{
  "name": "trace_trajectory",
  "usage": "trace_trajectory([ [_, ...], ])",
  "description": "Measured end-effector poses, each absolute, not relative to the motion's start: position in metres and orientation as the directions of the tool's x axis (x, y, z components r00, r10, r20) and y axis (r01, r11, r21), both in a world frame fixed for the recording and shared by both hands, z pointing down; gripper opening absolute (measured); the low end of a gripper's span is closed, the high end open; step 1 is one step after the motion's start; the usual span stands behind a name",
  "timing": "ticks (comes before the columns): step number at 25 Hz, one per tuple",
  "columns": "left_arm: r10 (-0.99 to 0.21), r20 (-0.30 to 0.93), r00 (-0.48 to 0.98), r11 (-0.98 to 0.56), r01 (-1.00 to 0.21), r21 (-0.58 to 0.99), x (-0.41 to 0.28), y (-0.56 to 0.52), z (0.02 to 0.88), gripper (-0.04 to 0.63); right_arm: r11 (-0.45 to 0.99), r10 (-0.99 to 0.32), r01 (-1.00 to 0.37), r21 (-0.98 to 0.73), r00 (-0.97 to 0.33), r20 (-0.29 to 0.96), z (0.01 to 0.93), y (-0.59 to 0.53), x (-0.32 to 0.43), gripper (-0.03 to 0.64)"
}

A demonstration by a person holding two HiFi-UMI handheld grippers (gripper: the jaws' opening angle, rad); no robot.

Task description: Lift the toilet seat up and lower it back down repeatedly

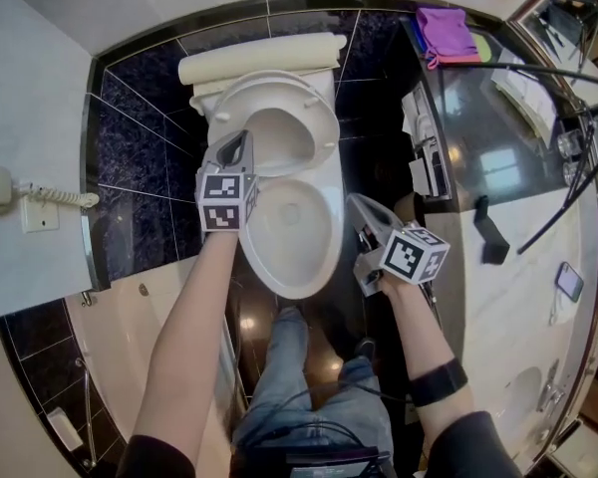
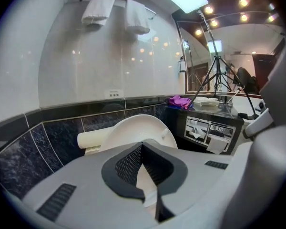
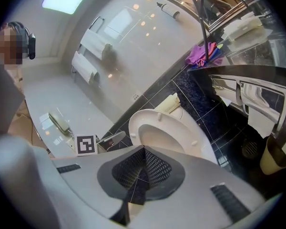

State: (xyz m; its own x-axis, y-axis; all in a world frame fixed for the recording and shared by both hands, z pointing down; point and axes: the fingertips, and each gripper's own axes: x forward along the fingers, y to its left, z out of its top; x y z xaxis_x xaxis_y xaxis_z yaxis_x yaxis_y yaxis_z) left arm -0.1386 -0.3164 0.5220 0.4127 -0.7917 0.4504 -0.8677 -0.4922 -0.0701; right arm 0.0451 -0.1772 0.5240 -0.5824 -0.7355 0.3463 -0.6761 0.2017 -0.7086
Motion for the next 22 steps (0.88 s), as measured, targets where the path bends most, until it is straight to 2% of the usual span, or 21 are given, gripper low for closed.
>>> trace_trajectory([
  [11, -0.835, 0.426, 0.348, -0.409, -0.911, -0.058, -0.157, -0.116, 0.401, -0.005, 0.420, -0.660, -0.706, -0.570, -0.669, 0.342, 0.413, -0.099, 0.046, -0.001],
  [22, -0.900, 0.324, 0.293, -0.323, -0.945, -0.042, -0.156, 0.019, 0.305, -0.005, 0.490, -0.677, -0.740, -0.460, -0.655, 0.334, 0.324, -0.009, 0.090, 0.003],
])
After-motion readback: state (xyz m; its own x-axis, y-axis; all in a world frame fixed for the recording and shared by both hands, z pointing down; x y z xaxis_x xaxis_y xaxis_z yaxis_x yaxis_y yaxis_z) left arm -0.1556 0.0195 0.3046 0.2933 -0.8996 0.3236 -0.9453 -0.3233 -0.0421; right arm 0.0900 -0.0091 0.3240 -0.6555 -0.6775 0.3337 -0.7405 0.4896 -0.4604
